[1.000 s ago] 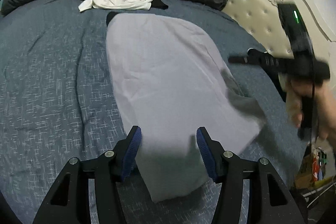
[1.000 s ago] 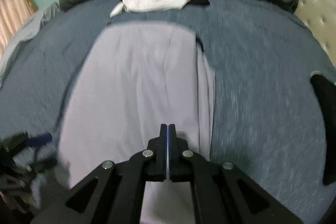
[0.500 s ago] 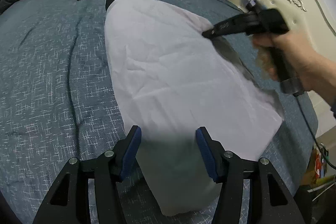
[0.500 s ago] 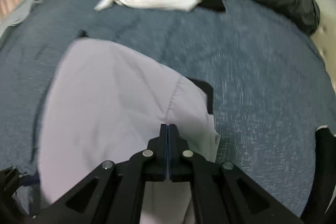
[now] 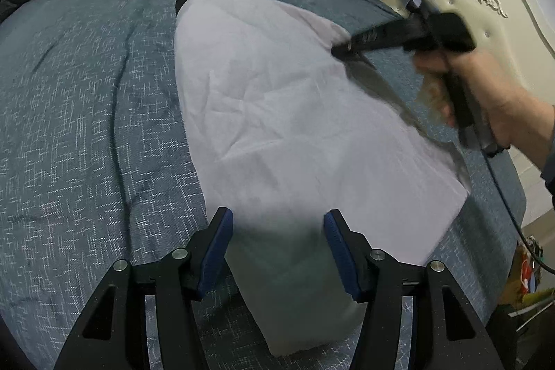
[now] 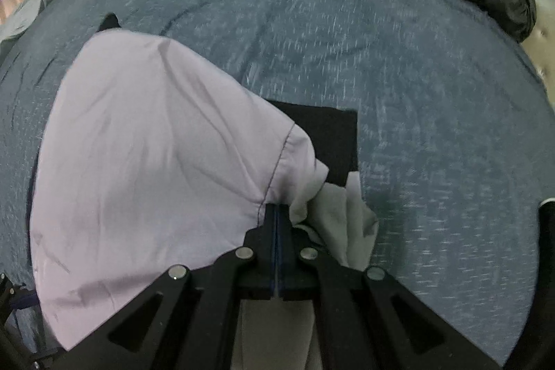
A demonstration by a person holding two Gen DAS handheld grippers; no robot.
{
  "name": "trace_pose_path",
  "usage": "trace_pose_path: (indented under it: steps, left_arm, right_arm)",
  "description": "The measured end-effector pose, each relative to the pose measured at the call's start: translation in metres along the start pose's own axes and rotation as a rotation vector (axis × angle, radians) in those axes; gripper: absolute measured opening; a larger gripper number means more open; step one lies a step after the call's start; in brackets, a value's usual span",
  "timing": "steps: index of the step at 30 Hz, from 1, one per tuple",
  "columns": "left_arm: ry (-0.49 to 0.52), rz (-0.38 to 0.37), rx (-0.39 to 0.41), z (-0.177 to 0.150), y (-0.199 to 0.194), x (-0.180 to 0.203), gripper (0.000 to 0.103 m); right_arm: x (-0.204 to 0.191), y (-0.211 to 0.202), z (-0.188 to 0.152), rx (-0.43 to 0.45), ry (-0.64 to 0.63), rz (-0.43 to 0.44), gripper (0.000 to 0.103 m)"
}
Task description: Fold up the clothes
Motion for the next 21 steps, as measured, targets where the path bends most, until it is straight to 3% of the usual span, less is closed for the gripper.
trace_pose_path:
  steps: [6, 15, 21]
  left_arm:
    - [-0.002, -0.005, -0.001, 0.000, 0.000, -0.001, 0.060]
    - [-0.004, -0.020, -0.005, 0.001, 0.001, -0.003, 0.060]
    - [-0.011, -0.026, -0.009, 0.001, 0.001, -0.004, 0.060]
  right_arm:
    - [0.002, -0.025, 0.019, 0.058, 0.022, -0.031, 0.000]
    - [0.017, 0.020, 0.029, -0.015, 0.057, -0.044, 0.000]
    - [0.026, 0.001, 0.033, 0.007, 0.085, -0.018, 0.000]
Point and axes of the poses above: each gripper's, at about its wrist camera, not at the fingertips, and y roughly the way its jaws point, x to its right, z to its top, the point moved 3 cm from there along y, roughly the way its jaws point, and after that the axes turned 13 degrees about -x, right-handed, at the moved point
